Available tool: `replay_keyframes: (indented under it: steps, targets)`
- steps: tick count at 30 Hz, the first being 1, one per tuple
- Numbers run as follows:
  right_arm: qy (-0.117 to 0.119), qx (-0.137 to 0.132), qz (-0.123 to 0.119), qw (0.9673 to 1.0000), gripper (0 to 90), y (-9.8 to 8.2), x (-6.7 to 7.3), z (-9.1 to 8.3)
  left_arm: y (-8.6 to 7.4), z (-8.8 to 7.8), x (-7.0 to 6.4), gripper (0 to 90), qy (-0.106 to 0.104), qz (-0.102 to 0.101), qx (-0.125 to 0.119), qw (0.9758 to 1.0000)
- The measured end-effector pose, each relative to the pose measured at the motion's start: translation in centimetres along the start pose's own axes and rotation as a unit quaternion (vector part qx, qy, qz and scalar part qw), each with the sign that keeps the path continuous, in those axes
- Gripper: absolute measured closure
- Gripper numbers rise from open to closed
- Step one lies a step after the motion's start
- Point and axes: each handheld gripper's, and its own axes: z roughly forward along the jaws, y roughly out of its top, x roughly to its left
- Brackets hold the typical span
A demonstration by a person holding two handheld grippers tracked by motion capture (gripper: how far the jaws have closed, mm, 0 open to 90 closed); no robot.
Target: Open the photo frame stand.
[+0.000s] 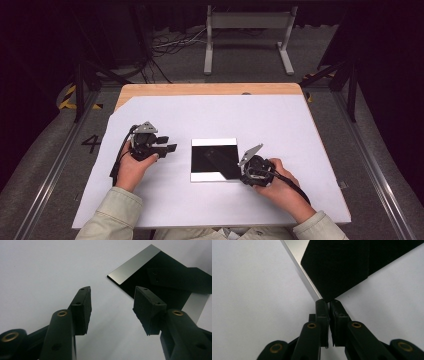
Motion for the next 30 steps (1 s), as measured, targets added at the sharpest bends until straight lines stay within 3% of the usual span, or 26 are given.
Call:
replay_keyframes:
  steps: [7,17,30]
  targets:
    - [0.001,-0.009,0.001,1.0,90.0,-0.1,0.0,-0.3,0.0,0.0,0.1,49.2,0.001,-0.001,-0.001,1.0]
    - [0.005,-0.061,0.01,0.9981,90.0,-0.1,-0.2,-1.9,0.0,0.0,0.1,49.2,0.002,0.0,-0.002,1.0]
    - [0.003,-0.133,0.018,0.991,90.0,0.3,-0.3,-3.5,0.1,-0.3,-0.2,49.2,-0.007,-0.002,-0.007,1.0]
